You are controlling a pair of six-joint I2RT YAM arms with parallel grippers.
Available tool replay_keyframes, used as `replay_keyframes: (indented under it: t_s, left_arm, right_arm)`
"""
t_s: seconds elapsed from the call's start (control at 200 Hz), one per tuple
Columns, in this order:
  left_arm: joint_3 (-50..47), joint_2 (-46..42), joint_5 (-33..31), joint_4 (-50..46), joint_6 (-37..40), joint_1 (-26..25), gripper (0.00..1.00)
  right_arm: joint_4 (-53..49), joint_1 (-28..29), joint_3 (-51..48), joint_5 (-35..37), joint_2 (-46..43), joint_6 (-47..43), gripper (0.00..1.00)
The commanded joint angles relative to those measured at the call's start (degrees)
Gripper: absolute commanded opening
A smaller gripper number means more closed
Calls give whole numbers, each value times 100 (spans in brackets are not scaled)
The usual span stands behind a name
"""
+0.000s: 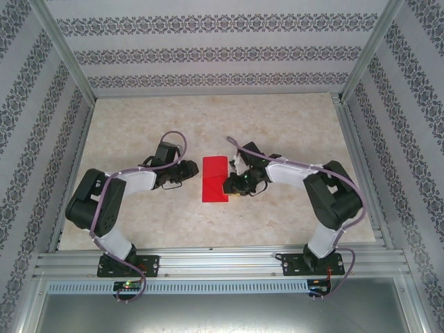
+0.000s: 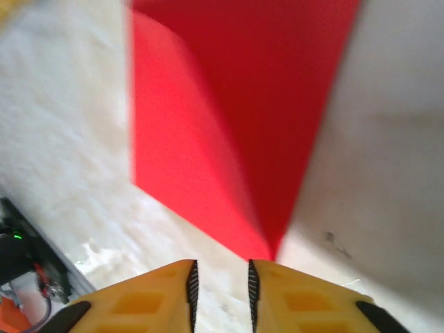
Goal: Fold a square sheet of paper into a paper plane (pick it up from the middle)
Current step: Fold the triangle a second time at the center of the table, then turn over the paper at the center of the table.
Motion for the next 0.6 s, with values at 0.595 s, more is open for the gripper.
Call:
replay_keyframes:
  t_s: [0.595]
  left_arm:
    - [-481, -694, 800, 585, -1085, -380, 84]
  right_arm:
    - [562, -309, 852, -335, 859, -745, 44]
